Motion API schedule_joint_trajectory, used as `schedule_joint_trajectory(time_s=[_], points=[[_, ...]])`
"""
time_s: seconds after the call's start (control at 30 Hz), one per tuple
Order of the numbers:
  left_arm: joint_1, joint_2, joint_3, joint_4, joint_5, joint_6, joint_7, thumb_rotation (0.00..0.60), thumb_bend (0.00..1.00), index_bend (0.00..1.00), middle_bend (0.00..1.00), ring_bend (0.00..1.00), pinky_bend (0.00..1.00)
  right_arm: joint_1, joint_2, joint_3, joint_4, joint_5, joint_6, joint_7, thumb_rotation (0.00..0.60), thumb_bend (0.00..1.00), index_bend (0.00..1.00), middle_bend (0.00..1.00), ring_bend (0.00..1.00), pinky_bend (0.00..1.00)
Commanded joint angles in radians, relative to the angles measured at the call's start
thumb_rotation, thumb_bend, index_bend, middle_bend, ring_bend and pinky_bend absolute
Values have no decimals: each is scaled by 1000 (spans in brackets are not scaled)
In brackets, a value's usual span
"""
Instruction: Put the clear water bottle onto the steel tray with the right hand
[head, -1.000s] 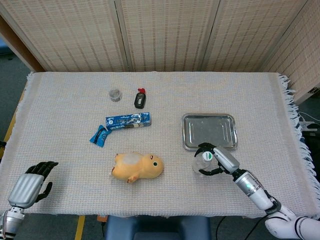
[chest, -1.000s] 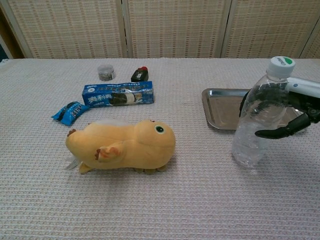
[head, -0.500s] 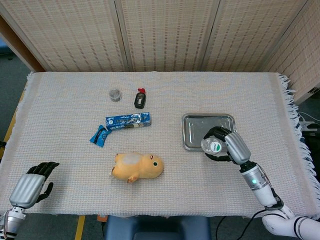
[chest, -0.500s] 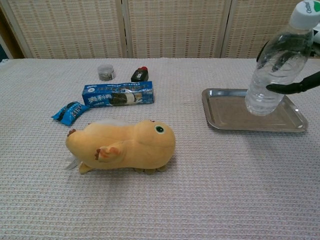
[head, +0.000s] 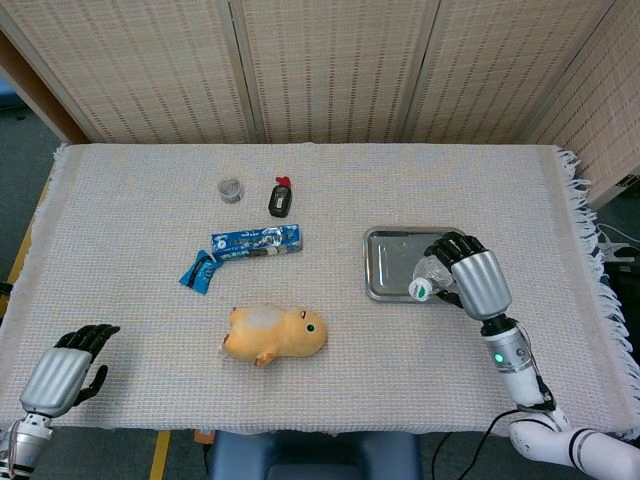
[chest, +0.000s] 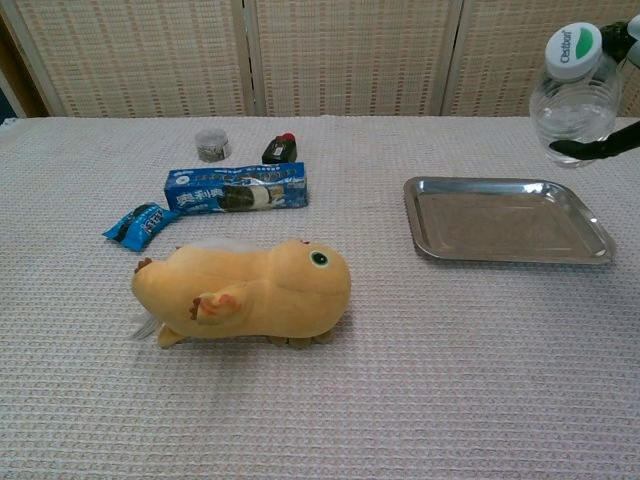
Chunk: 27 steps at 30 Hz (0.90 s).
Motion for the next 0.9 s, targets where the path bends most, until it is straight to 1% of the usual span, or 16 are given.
schedule_joint_trajectory(time_s=[0.03, 0.1, 0.13, 0.17, 0.27, 0.37, 0.43, 0.47, 0.5, 0.53, 0.57, 0.6, 0.63, 0.67, 0.8, 0.9], points=[[0, 0, 0, -1, -1, -2, -2, 600, 531, 173, 169, 146, 249, 96, 239, -138, -242, -99, -285, 1034, 600, 0, 786, 524, 265, 375], [0, 0, 0, -1, -2, -1, -2, 600, 531, 172, 169, 146, 249, 122, 264, -167, -219, -156, -282, 1195, 600, 0, 786, 524, 265, 379], [0, -1, 0, 0, -1, 0, 0, 600, 531, 173, 169, 146, 248, 131, 267, -179, -196, -178, -272, 1250, 600, 0, 786, 524, 265, 379], [0, -1, 0, 0, -1, 0, 1, 600, 530, 173, 169, 145, 249, 134, 265, -184, -179, -187, -264, 1267, 600, 0, 786, 524, 265, 379], [1, -1, 0, -1, -1, 1, 0, 600, 531, 172, 169, 146, 249, 129, 249, -183, -142, -171, -253, 1231, 600, 0, 786, 524, 265, 379], [0, -1, 1, 0, 1, 1, 1, 600, 531, 173, 169, 146, 249, 112, 232, -161, -128, -115, -258, 1095, 600, 0, 785, 527, 266, 382], [0, -1, 1, 0, 1, 0, 1, 600, 531, 172, 169, 146, 249, 107, 226, -155, -129, -98, -259, 1055, 600, 0, 784, 529, 268, 384], [0, -1, 1, 1, 1, 0, 2, 600, 531, 173, 169, 145, 249, 101, 221, -147, -128, -80, -260, 1007, 600, 0, 784, 531, 270, 386], [0, -1, 1, 1, 0, -1, 2, 600, 531, 173, 169, 145, 248, 91, 210, -132, -124, -49, -258, 920, 600, 0, 784, 532, 272, 388], [0, -1, 0, 0, -2, -2, 2, 600, 531, 172, 169, 145, 248, 73, 187, -107, -117, -2, -244, 790, 600, 0, 784, 533, 273, 391], [-1, -1, 0, -1, -1, -2, 2, 600, 531, 173, 169, 145, 249, 51, 155, -74, -63, 51, -207, 564, 600, 0, 784, 534, 274, 393], [-1, -2, 1, -1, 0, -2, 3, 600, 531, 173, 169, 146, 249, 30, 110, -45, -52, 102, -169, 390, 600, 0, 784, 534, 274, 393], [-1, -2, 1, 0, 0, -3, 4, 600, 531, 172, 169, 146, 249, 12, 65, -18, -50, 150, -126, 225, 600, 0, 784, 534, 274, 393], [-1, -2, 1, -1, -1, -5, 4, 600, 531, 172, 170, 146, 249, 2, 31, 1, -46, 180, -90, 101, 600, 0, 784, 534, 274, 393], [-2, -2, 1, -2, -2, -6, 5, 600, 531, 172, 169, 146, 249, -14, -38, 28, -16, 200, 1, -123, 600, 0, 784, 534, 274, 393], [-2, -2, 2, -2, -2, -7, 6, 600, 531, 173, 169, 145, 249, -18, -62, 33, -1, 187, 34, -172, 600, 0, 784, 534, 274, 393]])
